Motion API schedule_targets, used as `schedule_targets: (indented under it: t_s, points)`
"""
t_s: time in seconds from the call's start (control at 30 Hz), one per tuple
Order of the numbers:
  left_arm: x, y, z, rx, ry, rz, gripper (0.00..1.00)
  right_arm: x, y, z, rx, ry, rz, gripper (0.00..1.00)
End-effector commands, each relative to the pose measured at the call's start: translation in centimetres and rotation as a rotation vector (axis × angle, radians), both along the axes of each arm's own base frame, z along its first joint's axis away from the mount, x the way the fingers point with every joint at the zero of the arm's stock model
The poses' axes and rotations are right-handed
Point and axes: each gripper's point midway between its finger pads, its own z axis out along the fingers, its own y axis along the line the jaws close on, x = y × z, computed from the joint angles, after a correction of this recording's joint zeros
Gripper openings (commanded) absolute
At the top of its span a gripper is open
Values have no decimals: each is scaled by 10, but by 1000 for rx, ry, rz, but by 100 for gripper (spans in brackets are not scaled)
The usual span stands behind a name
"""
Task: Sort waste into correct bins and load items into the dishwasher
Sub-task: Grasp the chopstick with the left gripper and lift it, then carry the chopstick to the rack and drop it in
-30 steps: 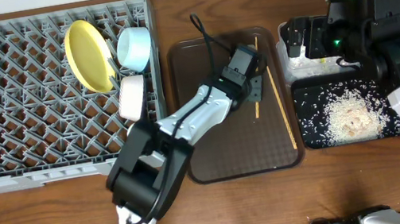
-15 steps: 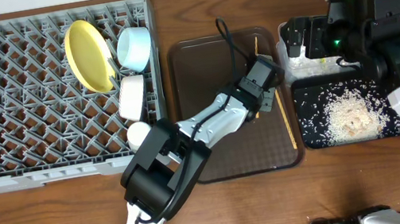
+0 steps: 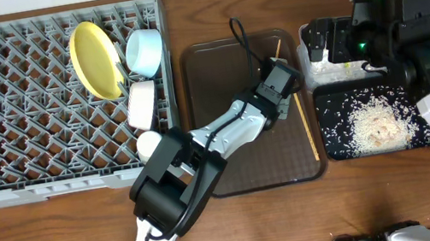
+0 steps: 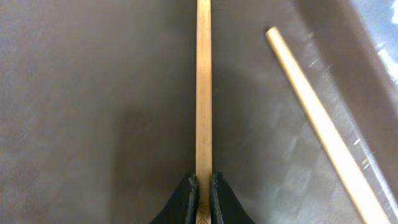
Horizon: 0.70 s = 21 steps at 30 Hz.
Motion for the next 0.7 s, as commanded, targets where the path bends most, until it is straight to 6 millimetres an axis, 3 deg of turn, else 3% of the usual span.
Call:
schedule_targets:
  t_s: [0.0, 0.2, 0.37, 0.53, 0.67]
  points:
    - [0, 10, 30, 6, -18, 12, 7, 1, -3, 0, 2, 3, -17, 99]
    - [-10, 39, 102, -14, -39, 41, 8, 1, -3, 0, 2, 3, -17, 99]
    - [-19, 77, 164, -22, -89, 48, 8, 1, -3, 0, 2, 3, -17, 99]
    - [-28, 146, 211, -6, -109, 142, 8, 1, -3, 0, 2, 3, -17, 99]
    - [-34, 212, 219, 36, -65, 275, 8, 1, -3, 0, 2, 3, -17, 99]
